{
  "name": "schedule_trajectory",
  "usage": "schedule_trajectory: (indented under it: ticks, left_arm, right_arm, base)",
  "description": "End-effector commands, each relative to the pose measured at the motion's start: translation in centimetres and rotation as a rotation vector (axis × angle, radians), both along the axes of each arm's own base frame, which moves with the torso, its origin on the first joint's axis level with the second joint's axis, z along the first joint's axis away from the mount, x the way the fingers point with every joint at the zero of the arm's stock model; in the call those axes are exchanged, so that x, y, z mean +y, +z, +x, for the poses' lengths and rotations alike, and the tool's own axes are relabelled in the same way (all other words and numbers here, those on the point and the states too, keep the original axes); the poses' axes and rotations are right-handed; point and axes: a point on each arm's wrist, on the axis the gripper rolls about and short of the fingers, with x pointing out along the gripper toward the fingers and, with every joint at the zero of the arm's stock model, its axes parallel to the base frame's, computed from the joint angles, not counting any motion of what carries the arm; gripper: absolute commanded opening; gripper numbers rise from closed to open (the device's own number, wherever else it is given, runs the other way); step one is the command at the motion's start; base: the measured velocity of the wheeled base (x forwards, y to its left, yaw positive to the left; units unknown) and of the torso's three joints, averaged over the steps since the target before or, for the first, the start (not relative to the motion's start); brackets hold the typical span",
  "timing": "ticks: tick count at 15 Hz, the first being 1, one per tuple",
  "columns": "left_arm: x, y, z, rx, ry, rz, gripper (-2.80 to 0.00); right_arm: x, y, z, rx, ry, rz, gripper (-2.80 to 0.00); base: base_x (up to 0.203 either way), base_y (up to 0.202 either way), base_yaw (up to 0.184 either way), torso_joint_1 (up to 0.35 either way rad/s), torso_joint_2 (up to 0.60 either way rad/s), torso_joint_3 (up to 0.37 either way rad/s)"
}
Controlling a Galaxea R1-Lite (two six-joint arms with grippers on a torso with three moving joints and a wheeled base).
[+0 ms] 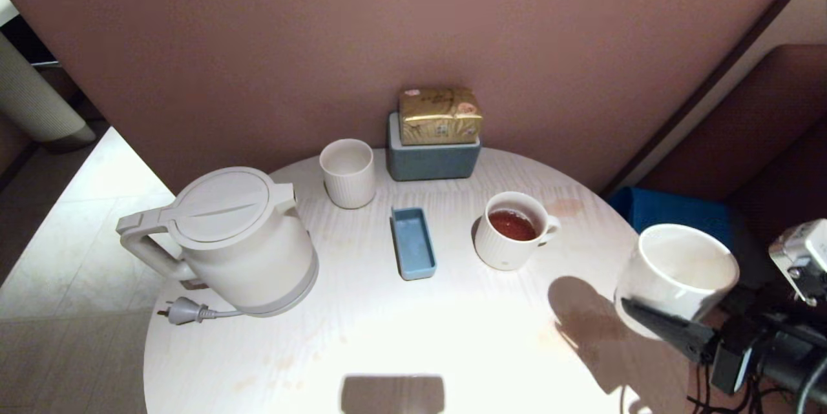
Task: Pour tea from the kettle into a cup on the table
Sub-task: Put the cup down on the table
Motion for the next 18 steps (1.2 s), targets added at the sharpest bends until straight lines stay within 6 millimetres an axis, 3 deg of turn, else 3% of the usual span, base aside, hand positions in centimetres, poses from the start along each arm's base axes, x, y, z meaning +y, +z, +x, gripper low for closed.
schedule_trajectory:
  ticks: [1,5,9,18]
  left_arm:
    - [0.0,0.0,0.0,-0.001,0.0,0.0,-2.8]
    - [0.0,0.0,0.0,0.0,0.0,0.0,-2.8]
    - [0.0,0.0,0.0,0.0,0.0,0.0,-2.8]
    - [0.0,0.0,0.0,-0.001,-0.001,0.0,-2.8]
  right_arm:
    - [-0.2,-1.0,-2.2,0.009,0.036,0.043,-2.8]
    - [0.5,-3.5,-3.7,0.108,0.141,0.031,-2.8]
    - [1.6,-4.3,-3.4,0.173,0.211,0.015,-2.8]
    - [5.4,-7.3,1.9,0.208,0.239,-0.027,-2.8]
  base:
    - [0.0,0.0,0.0,0.0,0.0,0.0]
    - [0.0,0.0,0.0,0.0,0.0,0.0]
    - [0.0,0.0,0.0,0.0,0.0,0.0]
    - [0.0,0.0,0.0,0.0,0.0,0.0]
